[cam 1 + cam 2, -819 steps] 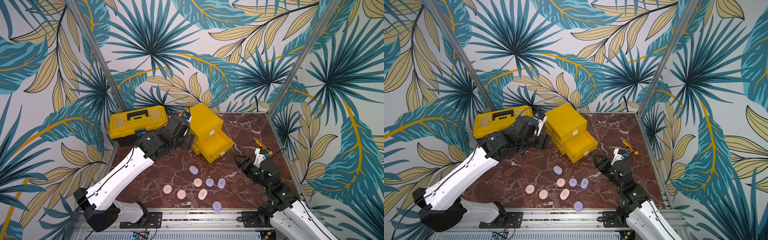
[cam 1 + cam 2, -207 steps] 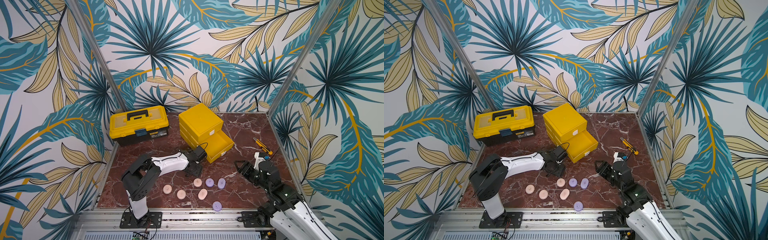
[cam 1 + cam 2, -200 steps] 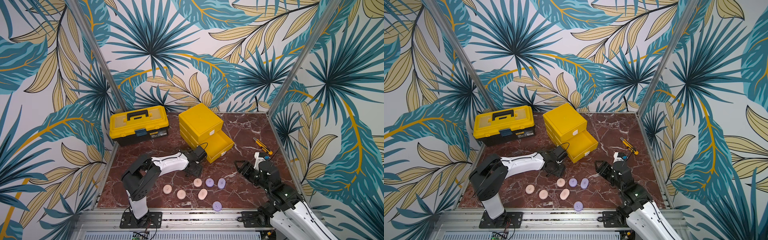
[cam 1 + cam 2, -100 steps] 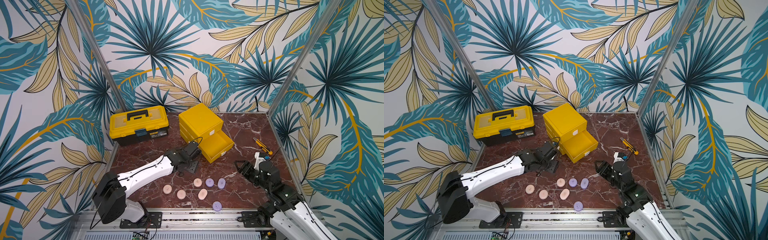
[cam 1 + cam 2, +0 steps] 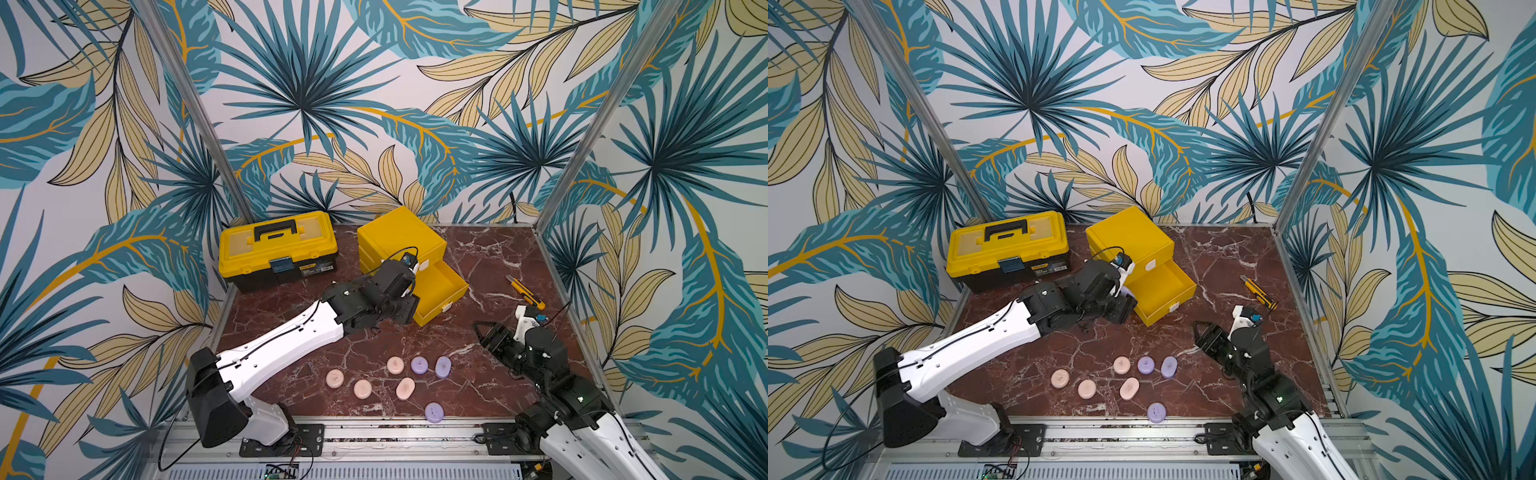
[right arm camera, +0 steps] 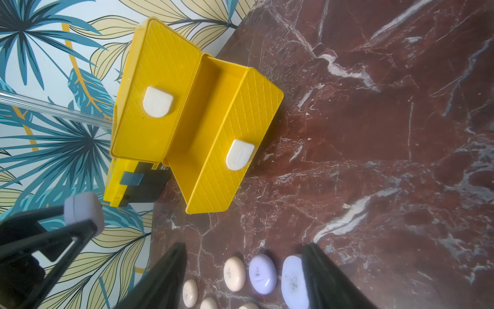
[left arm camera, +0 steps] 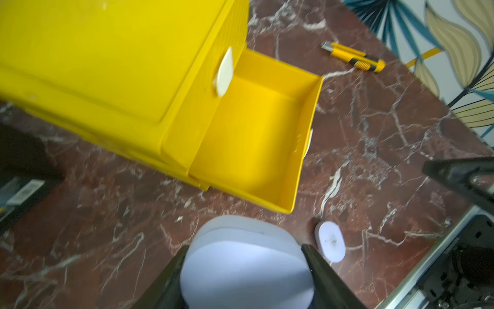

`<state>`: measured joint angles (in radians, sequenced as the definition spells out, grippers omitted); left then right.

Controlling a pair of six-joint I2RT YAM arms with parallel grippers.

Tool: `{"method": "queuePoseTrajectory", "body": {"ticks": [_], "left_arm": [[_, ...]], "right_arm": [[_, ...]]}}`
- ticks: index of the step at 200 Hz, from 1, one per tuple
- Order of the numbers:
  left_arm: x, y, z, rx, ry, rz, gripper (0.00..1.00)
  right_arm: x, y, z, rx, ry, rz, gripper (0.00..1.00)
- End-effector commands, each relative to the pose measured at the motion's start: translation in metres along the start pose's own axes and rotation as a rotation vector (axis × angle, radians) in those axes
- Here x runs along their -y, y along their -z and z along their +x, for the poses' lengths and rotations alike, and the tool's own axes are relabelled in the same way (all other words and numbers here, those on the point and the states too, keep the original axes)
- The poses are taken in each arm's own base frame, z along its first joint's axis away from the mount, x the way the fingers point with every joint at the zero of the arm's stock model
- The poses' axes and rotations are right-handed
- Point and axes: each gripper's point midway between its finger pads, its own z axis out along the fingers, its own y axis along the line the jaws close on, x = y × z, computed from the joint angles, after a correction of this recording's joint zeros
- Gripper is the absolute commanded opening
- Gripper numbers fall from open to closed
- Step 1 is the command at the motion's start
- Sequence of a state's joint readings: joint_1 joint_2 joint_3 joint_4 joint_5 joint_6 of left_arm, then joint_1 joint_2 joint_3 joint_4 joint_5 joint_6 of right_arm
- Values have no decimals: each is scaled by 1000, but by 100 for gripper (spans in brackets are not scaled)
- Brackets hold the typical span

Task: Put the bluetooth earphones in the drawer according to color
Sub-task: Place the bluetooth earphone in the drawer.

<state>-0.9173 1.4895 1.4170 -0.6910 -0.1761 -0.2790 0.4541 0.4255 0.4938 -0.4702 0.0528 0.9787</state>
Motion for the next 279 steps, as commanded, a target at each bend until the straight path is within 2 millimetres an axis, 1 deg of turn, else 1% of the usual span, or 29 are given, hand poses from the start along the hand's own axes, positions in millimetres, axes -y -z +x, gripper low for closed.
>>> {"method": "queuePoseTrajectory", "body": {"ticks": [1,27,42,62,75,102,122,149,172,204,232,279], "left_arm": [[18,-23,-25,60,-93,20,43],[26,-54,-36,48,-171,-10,43],[30,-67,-41,37,-223,-32,43],[36,-79,-46,38,-296,-55,43],[33,-86,-48,38,-340,-85,43],[29,-93,-55,46,-407,-124,43],[33,-98,-57,44,-450,-118,43],[35,-112,-52,-13,-498,-107,43],[39,-118,-49,-55,-521,-81,43],[32,-128,-41,-143,-554,-64,43],[27,-126,-39,-201,-567,-53,43],[16,-122,-41,-246,-600,-64,45]], "right_arm": [[12,3,0,12,14,45,73],[12,3,-1,15,16,50,74],[12,4,-1,16,18,51,74],[12,5,-2,16,22,54,74],[14,5,-2,18,22,59,74],[15,5,-1,17,23,63,74],[17,4,0,15,21,68,74],[18,4,0,15,19,69,74],[20,5,1,15,21,70,74],[22,6,2,17,19,73,74],[24,7,2,21,15,73,75],[28,5,4,18,13,81,75]]}}
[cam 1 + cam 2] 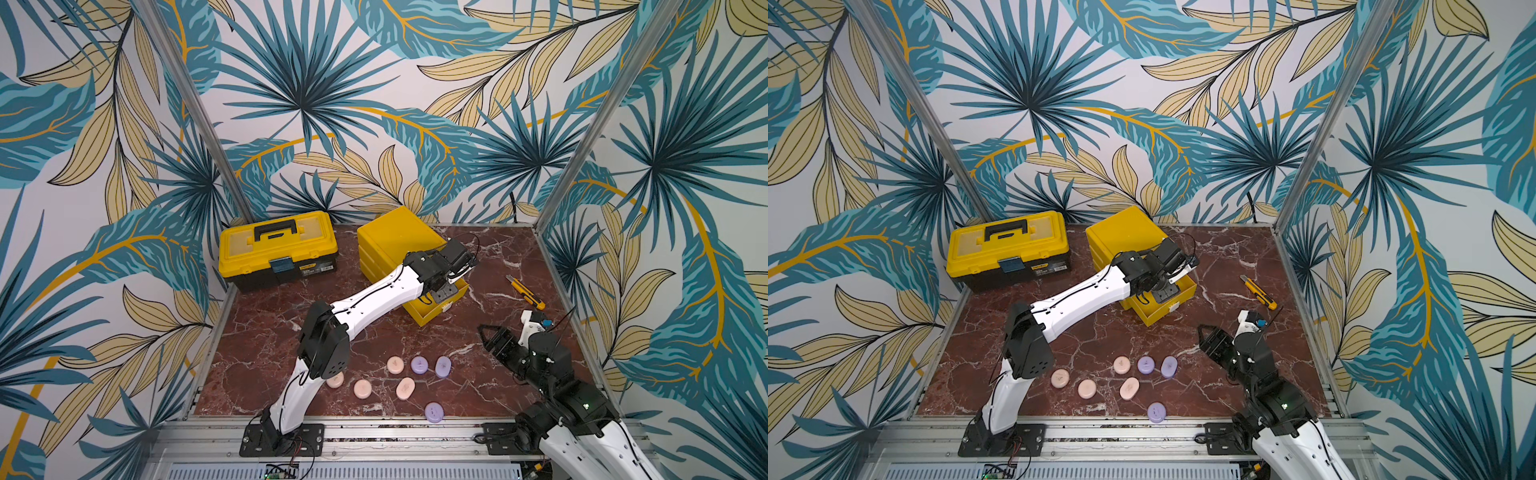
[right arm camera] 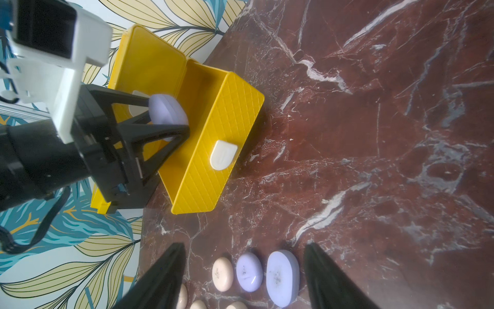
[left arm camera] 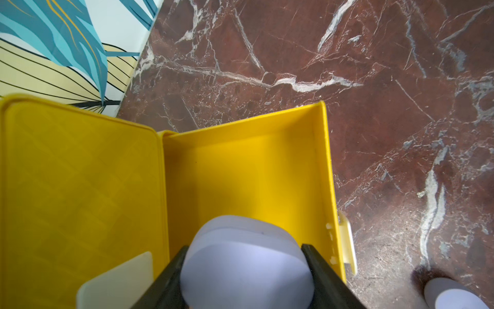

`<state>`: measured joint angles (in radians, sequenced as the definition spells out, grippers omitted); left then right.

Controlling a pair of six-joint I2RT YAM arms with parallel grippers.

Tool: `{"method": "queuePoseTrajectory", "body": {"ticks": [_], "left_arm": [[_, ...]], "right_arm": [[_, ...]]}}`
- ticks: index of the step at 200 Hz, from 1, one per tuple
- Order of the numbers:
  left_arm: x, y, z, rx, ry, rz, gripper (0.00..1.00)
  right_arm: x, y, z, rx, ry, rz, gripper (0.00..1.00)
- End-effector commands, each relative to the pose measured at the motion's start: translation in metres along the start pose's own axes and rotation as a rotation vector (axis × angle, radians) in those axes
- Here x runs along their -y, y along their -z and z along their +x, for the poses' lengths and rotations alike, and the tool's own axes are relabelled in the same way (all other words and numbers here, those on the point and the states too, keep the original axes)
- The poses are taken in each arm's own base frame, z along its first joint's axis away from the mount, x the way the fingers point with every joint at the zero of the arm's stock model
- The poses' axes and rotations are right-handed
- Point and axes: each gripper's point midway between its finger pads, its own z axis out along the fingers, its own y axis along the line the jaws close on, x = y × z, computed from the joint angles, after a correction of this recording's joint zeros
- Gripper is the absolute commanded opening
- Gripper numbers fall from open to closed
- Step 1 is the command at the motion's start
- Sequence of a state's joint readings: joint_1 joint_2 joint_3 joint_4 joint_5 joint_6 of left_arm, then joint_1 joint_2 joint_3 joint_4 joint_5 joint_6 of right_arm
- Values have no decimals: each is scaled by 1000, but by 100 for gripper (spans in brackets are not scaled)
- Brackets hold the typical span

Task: Put the bluetooth earphones in the drawer according to color
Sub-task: Place the bluetooth earphone in the drawer.

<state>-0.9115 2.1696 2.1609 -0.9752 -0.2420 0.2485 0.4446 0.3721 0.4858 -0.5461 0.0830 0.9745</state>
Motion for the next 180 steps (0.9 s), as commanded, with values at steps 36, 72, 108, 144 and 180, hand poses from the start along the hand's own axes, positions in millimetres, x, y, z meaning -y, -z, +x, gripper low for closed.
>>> {"method": "queuePoseTrajectory", "body": {"ticks": [36,72,108,144,180], "left_arm": [[-2,5,8,-55,-80,41,47],[3,-3,12,-75,-117,56,48],[-1,-8,13,-87,-144,39,51],[-5,-14,14,-102,-168,19,55],[-7,-19,16,-111,-174,16,58]], "right_arm": [[12,-3,4,-1,11,32,75],[12,-3,4,-3,10,32,75],[13,-3,5,-5,11,33,76],[14,-3,5,-5,10,36,76],[15,-4,5,-7,12,42,76]]}}
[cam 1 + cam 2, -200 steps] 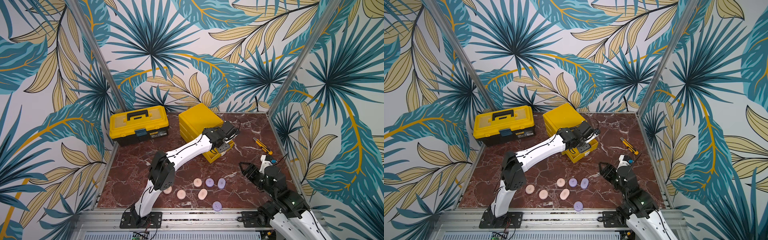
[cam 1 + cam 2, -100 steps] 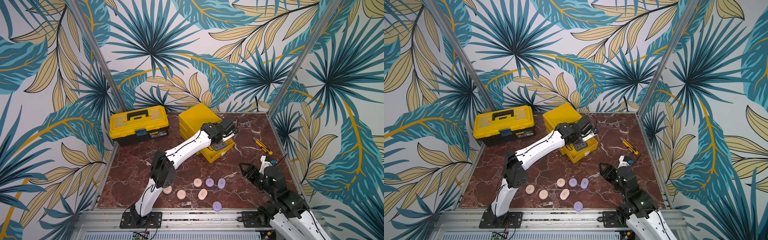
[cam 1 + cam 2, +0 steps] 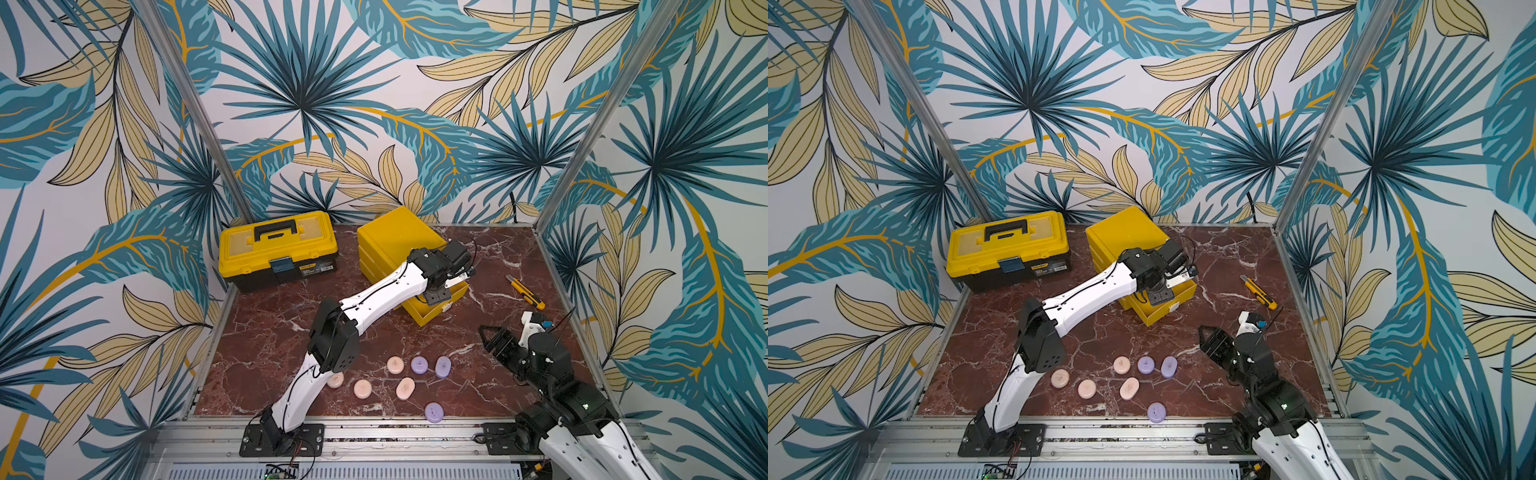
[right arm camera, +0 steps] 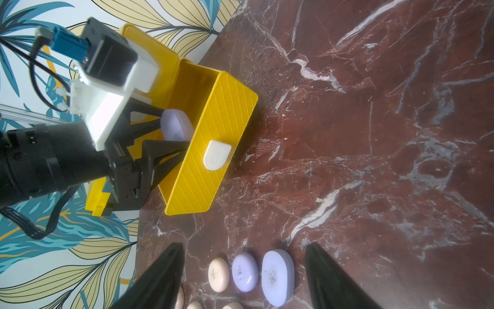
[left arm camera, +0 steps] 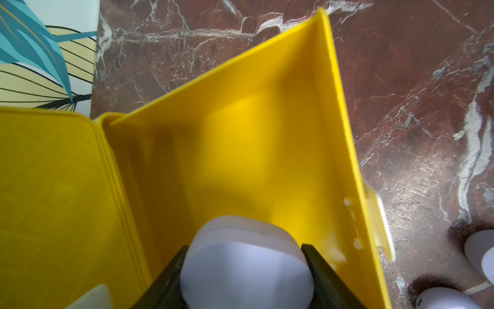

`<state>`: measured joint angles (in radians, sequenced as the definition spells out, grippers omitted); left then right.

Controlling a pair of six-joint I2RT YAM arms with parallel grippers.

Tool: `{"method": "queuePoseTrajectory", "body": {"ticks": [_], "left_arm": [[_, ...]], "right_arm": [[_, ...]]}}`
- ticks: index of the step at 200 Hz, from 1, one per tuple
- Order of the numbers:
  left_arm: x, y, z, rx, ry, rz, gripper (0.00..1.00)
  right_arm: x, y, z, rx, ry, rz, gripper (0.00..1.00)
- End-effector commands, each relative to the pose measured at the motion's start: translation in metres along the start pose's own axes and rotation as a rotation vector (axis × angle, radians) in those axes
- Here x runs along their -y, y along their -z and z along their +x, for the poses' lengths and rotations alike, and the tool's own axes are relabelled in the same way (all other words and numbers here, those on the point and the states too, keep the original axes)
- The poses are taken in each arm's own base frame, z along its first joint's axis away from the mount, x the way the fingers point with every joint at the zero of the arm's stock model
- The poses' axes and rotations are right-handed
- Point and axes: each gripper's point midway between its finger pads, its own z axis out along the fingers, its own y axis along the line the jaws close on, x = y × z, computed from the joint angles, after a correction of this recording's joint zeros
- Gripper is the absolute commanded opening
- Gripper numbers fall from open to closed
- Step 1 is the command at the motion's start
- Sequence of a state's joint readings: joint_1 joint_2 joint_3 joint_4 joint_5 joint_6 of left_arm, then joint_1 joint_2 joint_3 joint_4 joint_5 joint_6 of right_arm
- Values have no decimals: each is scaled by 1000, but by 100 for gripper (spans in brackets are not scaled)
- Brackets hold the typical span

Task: Put the bluetooth earphones in the drawer according to color
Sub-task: Place the bluetooth earphone in the drawer.

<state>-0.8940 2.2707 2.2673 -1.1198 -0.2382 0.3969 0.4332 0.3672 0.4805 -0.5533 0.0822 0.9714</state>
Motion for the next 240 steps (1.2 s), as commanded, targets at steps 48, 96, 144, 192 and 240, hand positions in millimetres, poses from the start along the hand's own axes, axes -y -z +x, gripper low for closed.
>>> {"method": "queuePoseTrajectory", "body": {"ticks": [48,96,144,192,240], "left_arm": [[-9,1,-4,11,-9,-5,63],[0,-5,-1,-2,-22,38,68],[6,-9,1,-11,-25,59,72],[-10,8,-7,29,6,-5,73],[-41,76,-33,202,70,-155,75]], "right_arm": [[12,-5,5,-12,18,41,77],[12,-5,4,-13,17,42,77],[13,-5,4,-14,16,43,77],[12,-5,4,-14,14,39,77],[7,-5,9,-45,6,13,77]]}}
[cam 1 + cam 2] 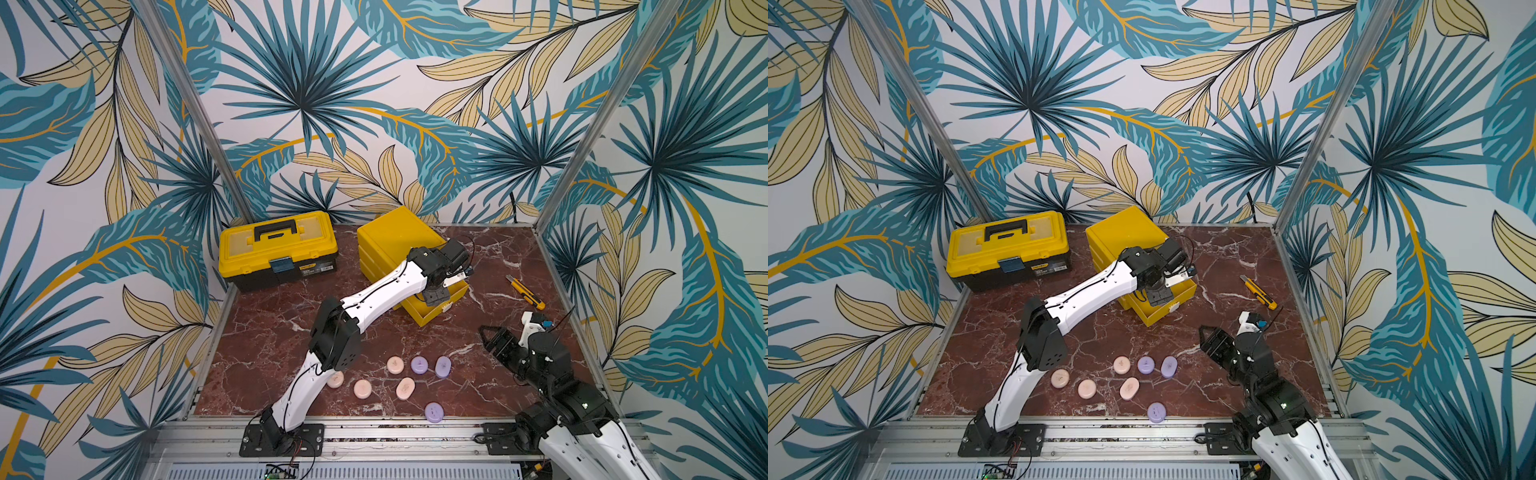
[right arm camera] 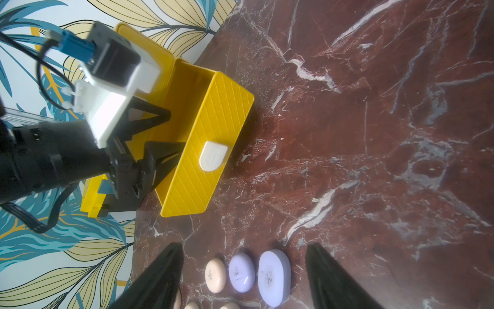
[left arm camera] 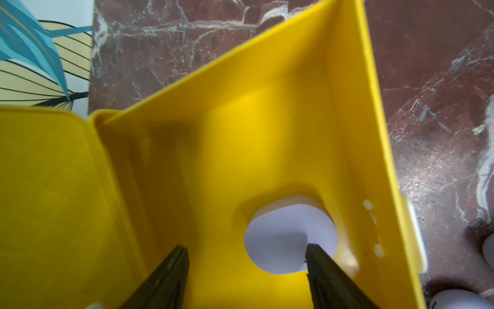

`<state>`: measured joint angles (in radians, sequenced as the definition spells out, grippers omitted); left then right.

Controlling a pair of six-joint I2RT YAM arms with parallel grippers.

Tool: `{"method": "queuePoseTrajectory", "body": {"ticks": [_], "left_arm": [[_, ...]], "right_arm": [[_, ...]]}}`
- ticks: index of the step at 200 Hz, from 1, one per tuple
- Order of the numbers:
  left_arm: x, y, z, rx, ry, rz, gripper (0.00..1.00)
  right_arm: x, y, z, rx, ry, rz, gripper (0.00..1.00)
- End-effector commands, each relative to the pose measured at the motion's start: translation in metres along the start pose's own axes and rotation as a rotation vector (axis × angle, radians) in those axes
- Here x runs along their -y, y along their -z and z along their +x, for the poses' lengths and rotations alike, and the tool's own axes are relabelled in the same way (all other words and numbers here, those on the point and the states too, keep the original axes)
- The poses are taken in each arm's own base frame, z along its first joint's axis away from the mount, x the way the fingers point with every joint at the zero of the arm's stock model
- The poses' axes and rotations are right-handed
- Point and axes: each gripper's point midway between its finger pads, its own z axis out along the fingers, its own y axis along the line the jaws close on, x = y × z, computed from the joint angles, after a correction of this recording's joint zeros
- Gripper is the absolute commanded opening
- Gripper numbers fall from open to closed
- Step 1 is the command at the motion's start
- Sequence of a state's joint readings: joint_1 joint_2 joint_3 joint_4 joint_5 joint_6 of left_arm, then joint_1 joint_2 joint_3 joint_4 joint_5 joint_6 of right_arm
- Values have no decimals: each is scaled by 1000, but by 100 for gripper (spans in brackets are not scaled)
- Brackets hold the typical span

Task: Put the bluetooth earphones in the drawer according to color
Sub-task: Place the bluetooth earphone in the drawer, then pick up the Bluetooth earphone from the center of the board.

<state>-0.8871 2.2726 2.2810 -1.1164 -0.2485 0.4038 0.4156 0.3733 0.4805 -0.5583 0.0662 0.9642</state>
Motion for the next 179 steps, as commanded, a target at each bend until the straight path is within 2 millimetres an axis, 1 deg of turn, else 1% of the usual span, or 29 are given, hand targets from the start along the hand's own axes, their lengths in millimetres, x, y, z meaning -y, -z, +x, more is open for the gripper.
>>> {"method": "queuePoseTrajectory", "body": {"ticks": [1,20,39,58,67,74,84,94,95,96,97,110,127,131,159,179], "left_arm": [[-36,74,-33,198,71,-142,75],[-49,104,-39,271,113,-207,78],[-62,132,-39,314,167,-268,80],[-72,159,-36,370,223,-329,82],[-77,173,-31,394,253,-351,83],[-79,177,-28,400,277,-364,83],[-84,189,-20,412,316,-388,84],[-84,194,-12,412,340,-400,84],[-86,198,-11,420,347,-402,84],[-85,196,-10,415,349,-402,84],[-87,200,-10,421,356,-406,84],[-88,205,2,422,389,-425,84],[-90,212,21,411,435,-462,84],[-92,216,25,414,449,-475,84],[-103,229,67,394,579,-521,85],[-110,238,98,399,668,-538,85]], "right_arm": [[4,-4,9,-40,7,2,77],[-1,-7,17,-99,8,-5,77],[-2,-12,31,-190,-3,3,76],[5,-14,47,-286,-1,60,76],[11,-13,52,-313,6,92,76],[14,-13,56,-333,10,113,75],[18,-13,61,-358,8,134,75],[22,-14,67,-385,7,153,75],[22,-14,68,-389,7,154,75],[23,-14,68,-390,7,158,74],[23,-14,69,-392,7,161,74],[27,-16,75,-415,15,188,74],[26,-20,81,-437,33,211,73],[26,-21,83,-442,38,219,74],[26,-30,95,-473,84,273,74],[24,-37,98,-473,111,298,74]]}}
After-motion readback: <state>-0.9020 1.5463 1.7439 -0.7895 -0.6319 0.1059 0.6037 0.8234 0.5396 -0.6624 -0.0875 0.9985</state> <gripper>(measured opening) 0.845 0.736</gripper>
